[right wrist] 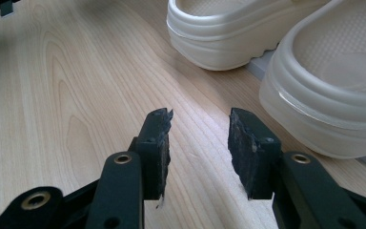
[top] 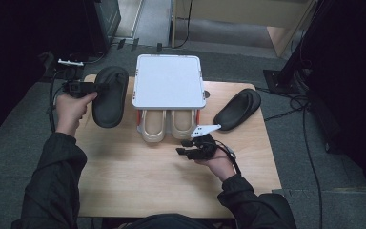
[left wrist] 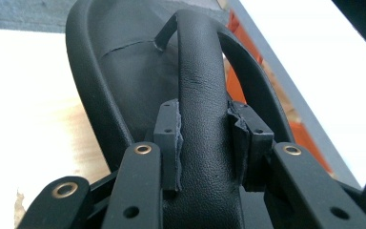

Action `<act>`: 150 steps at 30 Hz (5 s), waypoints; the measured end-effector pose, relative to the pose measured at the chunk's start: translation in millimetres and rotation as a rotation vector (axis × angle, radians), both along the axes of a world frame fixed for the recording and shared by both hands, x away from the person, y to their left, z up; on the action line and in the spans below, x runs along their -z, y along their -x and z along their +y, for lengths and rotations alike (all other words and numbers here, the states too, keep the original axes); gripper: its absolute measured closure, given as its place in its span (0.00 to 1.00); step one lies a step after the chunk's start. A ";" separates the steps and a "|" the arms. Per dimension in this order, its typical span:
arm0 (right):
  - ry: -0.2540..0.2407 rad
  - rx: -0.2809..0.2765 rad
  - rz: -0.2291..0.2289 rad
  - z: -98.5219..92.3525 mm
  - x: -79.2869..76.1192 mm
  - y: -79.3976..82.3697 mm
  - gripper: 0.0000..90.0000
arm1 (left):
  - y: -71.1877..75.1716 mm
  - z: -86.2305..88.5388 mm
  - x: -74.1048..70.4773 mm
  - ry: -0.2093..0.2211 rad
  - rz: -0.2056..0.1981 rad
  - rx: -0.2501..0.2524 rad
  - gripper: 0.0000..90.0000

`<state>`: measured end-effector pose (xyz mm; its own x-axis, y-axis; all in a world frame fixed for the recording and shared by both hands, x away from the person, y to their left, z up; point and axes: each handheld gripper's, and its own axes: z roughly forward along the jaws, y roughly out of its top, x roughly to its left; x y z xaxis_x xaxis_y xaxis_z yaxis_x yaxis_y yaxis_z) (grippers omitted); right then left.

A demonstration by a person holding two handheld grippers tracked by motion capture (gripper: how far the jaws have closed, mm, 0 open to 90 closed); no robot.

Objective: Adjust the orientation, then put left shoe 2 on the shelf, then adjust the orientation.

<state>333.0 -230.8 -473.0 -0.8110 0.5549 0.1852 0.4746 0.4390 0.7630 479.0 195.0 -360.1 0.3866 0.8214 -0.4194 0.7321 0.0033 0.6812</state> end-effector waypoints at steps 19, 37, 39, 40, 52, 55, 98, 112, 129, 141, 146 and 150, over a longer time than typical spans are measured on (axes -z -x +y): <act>-0.016 0.017 -0.005 -6.5 -3.7 -1.8 0.66 | -12.6 -21.8 -51.0 0.038 -0.056 0.032 0.75; -0.021 0.036 -0.009 -14.1 -6.8 -2.3 0.66 | -29.5 -73.9 -68.1 0.008 -0.077 0.069 0.75; -0.024 0.038 -0.007 -15.0 -6.9 -2.0 0.66 | -30.3 -78.7 -67.0 0.002 -0.078 0.070 0.75; -0.024 0.040 -0.007 -15.3 -6.9 -1.8 0.66 | -30.4 -82.5 -66.6 -0.004 -0.085 0.069 0.75; -0.035 0.080 -0.016 -26.7 -7.1 1.7 0.66 | -39.8 -113.6 -59.2 0.017 -0.081 0.104 0.75; -0.031 0.087 -0.013 -28.0 -6.6 2.9 0.66 | -41.6 -118.7 -56.7 0.027 -0.078 0.104 0.75; -0.028 0.118 -0.019 -36.5 -6.1 6.0 0.66 | -48.5 -137.5 -28.9 0.024 -0.013 0.150 0.72; -0.047 0.145 -0.034 -45.8 -9.3 1.5 0.66 | -32.6 -110.3 -43.7 -0.057 -0.044 0.154 0.61; -0.070 0.274 -0.073 -86.8 -19.4 -11.8 0.74 | -10.6 -70.2 -26.9 -0.039 -0.069 0.130 0.58; -0.031 0.403 -0.065 -120.3 -10.9 -42.5 0.82 | 6.0 -49.6 9.5 -0.033 -0.054 0.122 0.56; -0.041 0.445 -0.053 -130.4 -4.4 -56.8 0.82 | 12.2 -41.6 21.9 -0.020 -0.057 0.118 0.56; -0.018 0.466 -0.035 -135.1 3.5 -68.3 0.83 | 16.4 -37.6 28.8 -0.026 -0.047 0.122 0.56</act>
